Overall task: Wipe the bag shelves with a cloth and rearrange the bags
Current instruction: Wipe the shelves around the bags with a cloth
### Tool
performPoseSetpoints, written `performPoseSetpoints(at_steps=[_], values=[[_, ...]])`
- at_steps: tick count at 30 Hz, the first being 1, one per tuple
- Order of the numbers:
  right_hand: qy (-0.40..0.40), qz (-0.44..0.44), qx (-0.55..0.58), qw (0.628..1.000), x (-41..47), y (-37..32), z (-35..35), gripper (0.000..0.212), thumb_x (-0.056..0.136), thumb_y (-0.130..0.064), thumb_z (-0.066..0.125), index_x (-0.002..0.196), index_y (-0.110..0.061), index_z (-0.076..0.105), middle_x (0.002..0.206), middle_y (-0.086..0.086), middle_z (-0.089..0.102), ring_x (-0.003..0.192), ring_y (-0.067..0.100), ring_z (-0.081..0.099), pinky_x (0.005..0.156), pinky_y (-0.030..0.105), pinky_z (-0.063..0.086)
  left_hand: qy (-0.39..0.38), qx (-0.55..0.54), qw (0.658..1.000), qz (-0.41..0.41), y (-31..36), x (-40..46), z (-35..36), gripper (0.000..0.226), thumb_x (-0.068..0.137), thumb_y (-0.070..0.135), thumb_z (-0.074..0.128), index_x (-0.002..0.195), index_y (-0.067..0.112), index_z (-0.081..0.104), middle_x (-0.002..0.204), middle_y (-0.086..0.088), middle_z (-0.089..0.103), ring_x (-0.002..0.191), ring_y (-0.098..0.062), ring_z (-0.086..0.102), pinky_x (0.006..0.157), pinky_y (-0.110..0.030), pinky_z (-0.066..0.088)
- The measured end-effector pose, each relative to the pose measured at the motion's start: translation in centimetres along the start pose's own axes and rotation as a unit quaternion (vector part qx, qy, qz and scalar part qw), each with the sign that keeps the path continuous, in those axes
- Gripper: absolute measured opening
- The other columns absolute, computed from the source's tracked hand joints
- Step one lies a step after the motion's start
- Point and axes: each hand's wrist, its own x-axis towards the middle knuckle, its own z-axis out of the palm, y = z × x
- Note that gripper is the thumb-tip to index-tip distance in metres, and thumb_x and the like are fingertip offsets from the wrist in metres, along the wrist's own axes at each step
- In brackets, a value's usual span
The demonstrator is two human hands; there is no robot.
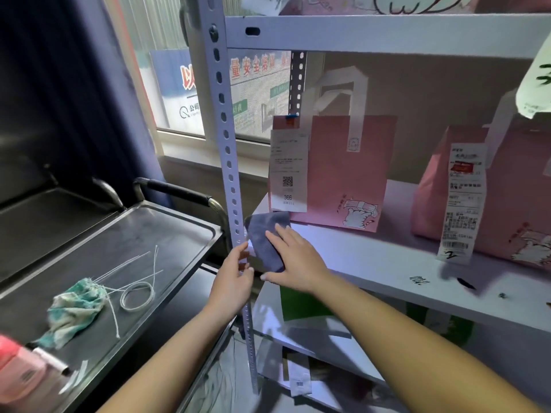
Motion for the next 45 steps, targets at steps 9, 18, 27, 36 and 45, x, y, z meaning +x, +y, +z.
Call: performPoseSetpoints(at_steps=[9,18,27,36,45], values=[[0.086,-0.041,0.068,0.993,-4.5,1.2,-1.3,0.059,0.087,-0.013,0.057,0.143,-0.026,0.040,0.150,-0.001,0.038,0.135,0.023,0.037,0.110,0.035,0.032,-0.012,0.116,0.988,0.105,0.6,-0.5,-0.6,0.053,0.090,0.005,0.054,0.140,0.017,0.041,0.128,0.002,0.050,0.119,-0.018,0.048,0.101,-0.039,0.041],[0.179,0.045,0.093,0.978,-17.1,9.2,-7.3,0.063,0.080,-0.013,0.059,0.138,-0.034,0.046,0.144,-0.013,0.043,0.131,0.009,0.042,0.108,0.028,0.035,-0.095,0.249,0.931,0.249,4.4,1.4,4.9,0.044,0.092,0.018,0.058,0.134,0.007,0.050,0.135,-0.007,0.054,0.125,-0.025,0.047,0.099,-0.026,0.031],[0.286,0.157,-0.027,0.945,-25.6,14.2,-9.2,0.068,0.073,0.000,0.070,0.135,-0.022,0.052,0.138,-0.002,0.051,0.122,0.021,0.051,0.097,0.037,0.042,-0.198,0.358,0.869,0.279,7.6,3.5,15.4,0.086,0.078,0.069,0.021,0.145,0.016,0.032,0.156,-0.007,0.026,0.142,-0.022,0.024,0.115,-0.043,0.022],[0.069,0.197,-0.032,0.977,-26.2,17.0,-7.1,0.063,0.090,-0.025,0.049,0.148,-0.032,0.024,0.156,-0.007,0.015,0.145,0.020,0.017,0.118,0.037,0.018,-0.197,0.452,0.832,0.254,6.5,3.7,17.3,0.103,0.069,0.076,-0.011,0.151,0.020,0.017,0.160,-0.003,0.011,0.147,-0.018,0.007,0.118,-0.040,0.005],[-0.017,0.124,-0.066,0.990,-17.0,12.8,-5.8,0.074,0.090,-0.024,0.043,0.147,-0.045,0.001,0.160,-0.005,-0.007,0.146,0.029,-0.004,0.117,0.047,0.003,-0.198,0.445,0.836,0.254,6.7,3.5,17.4,0.090,0.073,0.062,-0.008,0.151,0.024,0.013,0.160,0.000,0.010,0.147,-0.015,0.006,0.118,-0.038,0.003]])
